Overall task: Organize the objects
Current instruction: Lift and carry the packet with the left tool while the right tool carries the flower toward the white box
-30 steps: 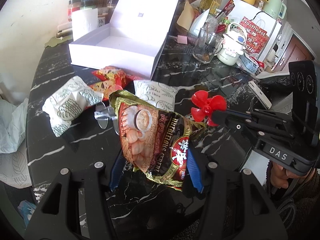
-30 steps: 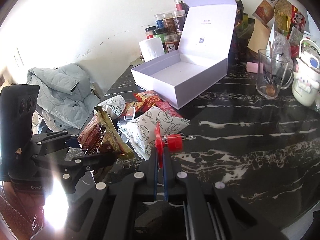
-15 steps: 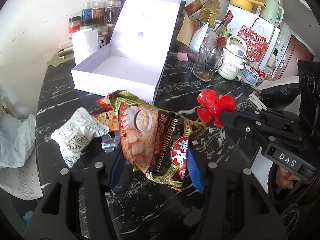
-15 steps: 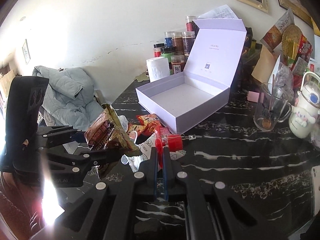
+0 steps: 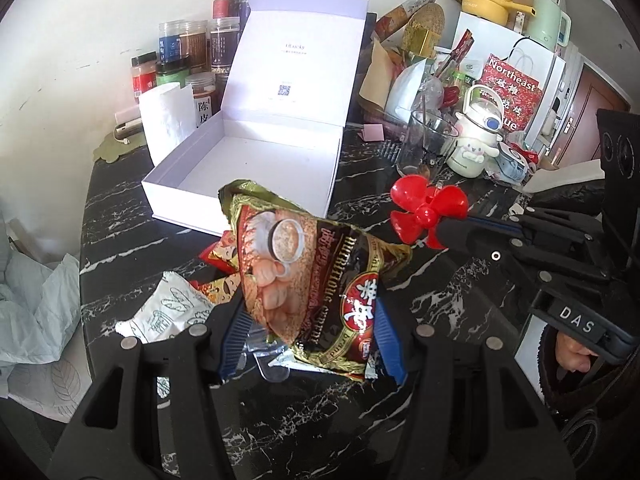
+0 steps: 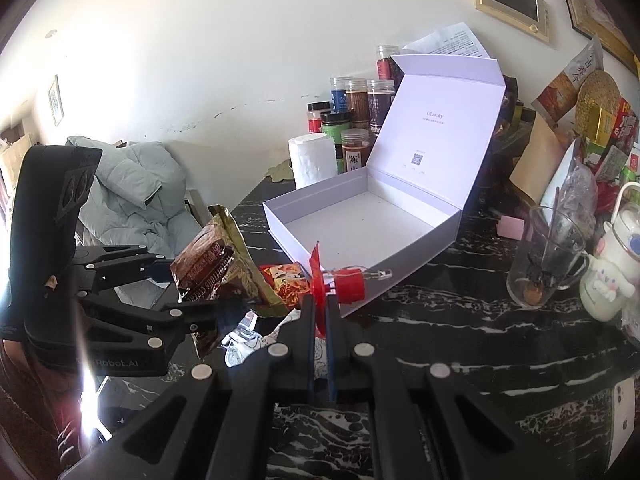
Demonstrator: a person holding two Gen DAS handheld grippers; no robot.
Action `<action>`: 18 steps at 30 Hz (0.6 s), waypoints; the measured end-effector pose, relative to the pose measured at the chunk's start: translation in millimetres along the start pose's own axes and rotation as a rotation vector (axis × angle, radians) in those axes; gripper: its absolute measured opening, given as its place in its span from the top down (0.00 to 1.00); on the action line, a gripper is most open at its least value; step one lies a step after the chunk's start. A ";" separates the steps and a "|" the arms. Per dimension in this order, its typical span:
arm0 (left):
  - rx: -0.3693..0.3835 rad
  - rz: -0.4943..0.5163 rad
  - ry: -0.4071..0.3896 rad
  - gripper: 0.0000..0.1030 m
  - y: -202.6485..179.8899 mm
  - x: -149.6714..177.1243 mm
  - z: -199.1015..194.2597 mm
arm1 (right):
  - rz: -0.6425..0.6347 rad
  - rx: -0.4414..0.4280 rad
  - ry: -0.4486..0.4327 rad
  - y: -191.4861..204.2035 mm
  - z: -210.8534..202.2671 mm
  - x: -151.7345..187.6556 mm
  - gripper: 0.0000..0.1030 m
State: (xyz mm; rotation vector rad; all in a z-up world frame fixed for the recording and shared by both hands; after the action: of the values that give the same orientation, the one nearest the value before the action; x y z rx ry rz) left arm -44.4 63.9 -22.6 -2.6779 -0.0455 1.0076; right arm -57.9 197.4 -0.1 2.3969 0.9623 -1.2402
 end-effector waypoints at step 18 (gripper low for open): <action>-0.051 0.027 -0.030 0.47 6.8 -64.3 37.2 | -0.006 0.007 -0.015 -44.1 39.1 -33.8 0.96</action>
State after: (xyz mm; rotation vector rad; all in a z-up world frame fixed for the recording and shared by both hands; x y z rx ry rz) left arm -117.7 58.5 -9.9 -2.7164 -0.0413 1.0694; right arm -125.6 195.4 6.3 2.3881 0.9629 -1.2635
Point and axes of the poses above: each gripper's, at about its wrist camera, not at the fingertips, and z roughly the way its jaws point, y to its left, x to its underside, the point moved 4 cm from there along z, roughly the way its jaws point, and after that the axes turned 13 degrees about -z, right-handed, at the moved point
